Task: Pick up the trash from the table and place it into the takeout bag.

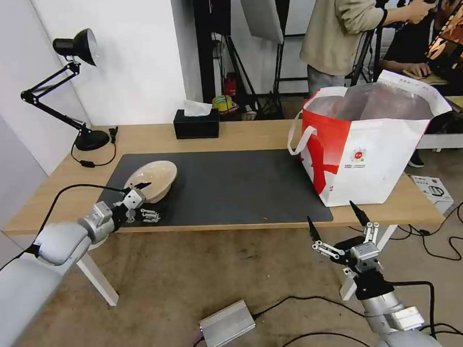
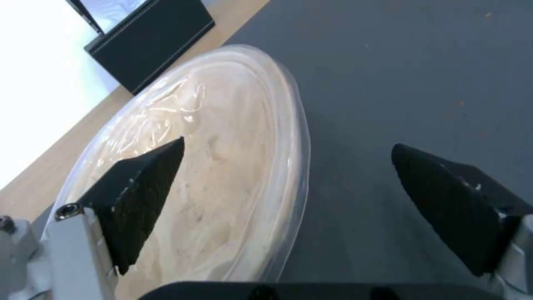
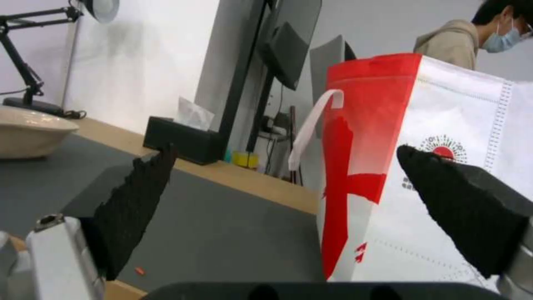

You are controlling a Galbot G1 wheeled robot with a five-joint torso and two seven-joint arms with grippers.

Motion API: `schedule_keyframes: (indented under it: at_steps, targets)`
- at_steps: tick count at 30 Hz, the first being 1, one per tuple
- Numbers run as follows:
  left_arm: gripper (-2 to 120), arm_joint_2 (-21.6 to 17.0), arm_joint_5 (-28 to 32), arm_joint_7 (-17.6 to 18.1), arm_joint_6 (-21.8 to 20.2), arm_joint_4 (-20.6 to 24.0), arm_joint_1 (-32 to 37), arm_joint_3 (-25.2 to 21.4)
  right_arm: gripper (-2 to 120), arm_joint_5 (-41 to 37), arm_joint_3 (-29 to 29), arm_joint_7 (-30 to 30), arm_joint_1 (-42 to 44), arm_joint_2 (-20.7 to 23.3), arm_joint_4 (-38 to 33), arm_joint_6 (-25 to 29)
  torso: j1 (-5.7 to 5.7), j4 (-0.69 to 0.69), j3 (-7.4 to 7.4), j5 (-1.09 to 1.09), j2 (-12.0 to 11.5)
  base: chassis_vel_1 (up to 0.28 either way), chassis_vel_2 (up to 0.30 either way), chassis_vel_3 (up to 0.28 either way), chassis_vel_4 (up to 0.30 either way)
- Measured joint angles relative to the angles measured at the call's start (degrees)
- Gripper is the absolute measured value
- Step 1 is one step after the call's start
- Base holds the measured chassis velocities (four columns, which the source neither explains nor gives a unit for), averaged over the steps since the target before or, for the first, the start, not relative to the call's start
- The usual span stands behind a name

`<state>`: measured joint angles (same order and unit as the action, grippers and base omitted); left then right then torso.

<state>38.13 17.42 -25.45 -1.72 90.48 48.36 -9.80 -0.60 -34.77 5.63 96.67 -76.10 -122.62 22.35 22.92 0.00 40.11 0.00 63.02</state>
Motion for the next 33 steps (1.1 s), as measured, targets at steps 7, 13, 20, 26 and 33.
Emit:
schedule_keyframes:
  at_steps: [7,13,20,26,33]
  targets:
    - [100,0.23,-0.25,0.03,0.11,-0.99,-0.84,0.69,100,0.00,0.00,0.00,0.00,0.00,0.00,0.00,0.00,0.00,0.00,0.00,0.00,0.000,0.000,0.000,0.000]
    - [100,0.63,-0.59,0.06,0.17,-1.85,-1.60,1.21,100,0.00,0.00,0.00,0.00,0.00,0.00,0.00,0.00,0.00,0.00,0.00,0.00,0.000,0.000,0.000,0.000]
    - [100,1.00,-1.86,0.06,0.19,-2.92,-1.87,1.51,100,0.00,0.00,0.00,0.00,0.00,0.00,0.00,0.00,0.00,0.00,0.00,0.00,0.000,0.000,0.000,0.000]
    - [100,1.04,-2.19,0.02,0.23,-3.23,-1.73,1.52,100,0.00,0.00,0.00,0.00,0.00,0.00,0.00,0.00,0.00,0.00,0.00,0.00,0.000,0.000,0.000,0.000]
    - [95,1.18,-2.48,0.03,0.27,-3.59,-1.71,1.44,100,0.00,0.00,0.00,0.00,0.00,0.00,0.00,0.00,0.00,0.00,0.00,0.01,0.000,0.000,0.000,0.000]
